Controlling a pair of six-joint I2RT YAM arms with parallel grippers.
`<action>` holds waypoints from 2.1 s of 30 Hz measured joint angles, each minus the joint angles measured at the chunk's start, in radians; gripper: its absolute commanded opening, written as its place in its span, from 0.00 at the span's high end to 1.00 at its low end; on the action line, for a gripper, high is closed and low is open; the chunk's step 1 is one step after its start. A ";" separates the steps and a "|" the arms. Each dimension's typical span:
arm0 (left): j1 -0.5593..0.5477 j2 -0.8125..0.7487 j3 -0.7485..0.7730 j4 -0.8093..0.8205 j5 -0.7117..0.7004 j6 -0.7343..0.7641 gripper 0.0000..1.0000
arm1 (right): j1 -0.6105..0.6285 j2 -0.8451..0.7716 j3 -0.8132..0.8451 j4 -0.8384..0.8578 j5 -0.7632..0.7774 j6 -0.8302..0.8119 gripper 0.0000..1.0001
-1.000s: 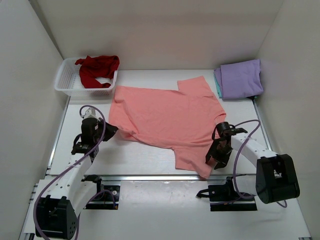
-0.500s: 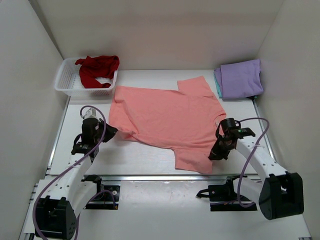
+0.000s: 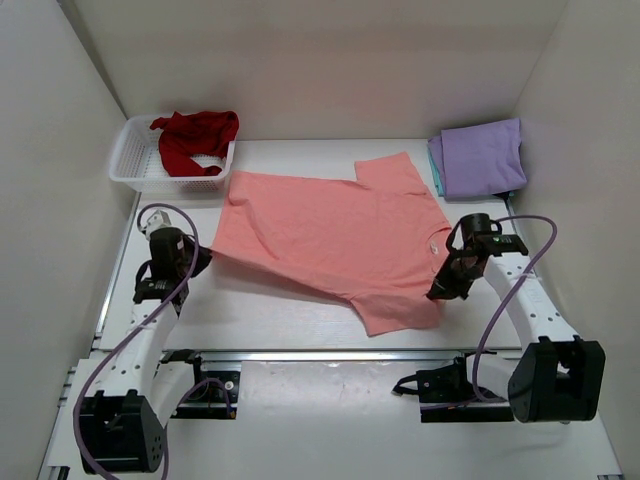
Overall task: Fold and stack the t-shirts
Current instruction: Grap the side of the flattened tshirt closest away from the robot with both arms, then fold the flattened tshirt in 1/3 of the way
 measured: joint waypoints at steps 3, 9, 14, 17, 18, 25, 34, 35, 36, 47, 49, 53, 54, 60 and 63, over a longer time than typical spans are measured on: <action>0.024 0.009 0.011 0.008 -0.006 0.019 1.00 | -0.018 0.029 0.031 0.001 -0.003 -0.027 1.00; 0.047 0.040 0.010 0.058 -0.001 0.026 1.00 | -0.087 0.123 0.112 0.026 -0.016 -0.078 1.00; 0.048 0.121 0.010 0.124 0.014 0.022 1.00 | -0.107 0.231 0.187 0.058 -0.025 -0.108 1.00; 0.048 0.182 0.011 0.153 0.024 0.022 1.00 | -0.108 0.293 0.230 0.079 -0.030 -0.117 1.00; 0.048 0.201 0.011 0.161 0.026 0.022 1.00 | -0.108 0.314 0.243 0.087 -0.030 -0.121 1.00; 0.043 0.320 0.020 0.230 0.035 0.021 1.00 | -0.095 0.455 0.352 0.116 -0.031 -0.126 1.00; 0.033 0.486 0.129 0.305 0.041 0.025 0.97 | -0.086 0.605 0.517 0.118 -0.031 -0.138 1.00; 0.032 0.505 0.146 0.312 0.042 0.026 0.95 | -0.086 0.617 0.530 0.121 -0.031 -0.142 1.00; 0.031 0.521 0.159 0.319 0.043 0.028 0.91 | -0.085 0.629 0.543 0.120 -0.031 -0.144 1.00; 0.057 0.646 0.239 0.270 0.034 0.049 0.57 | -0.064 0.741 0.706 0.108 0.020 -0.183 0.72; 0.068 0.644 0.253 0.254 0.023 0.072 0.57 | -0.056 0.743 0.733 0.106 0.044 -0.202 0.72; 0.083 0.625 0.258 0.218 0.014 0.130 0.55 | -0.040 0.742 0.738 0.112 0.061 -0.229 0.71; 0.084 0.618 0.256 0.211 0.012 0.143 0.54 | -0.032 0.739 0.727 0.119 0.061 -0.232 0.71; 0.072 0.538 0.155 0.227 0.049 0.180 0.48 | 0.018 0.694 0.615 0.142 0.047 -0.240 0.71; 0.070 0.534 0.122 0.234 0.075 0.185 0.46 | 0.038 0.666 0.567 0.160 0.032 -0.240 0.72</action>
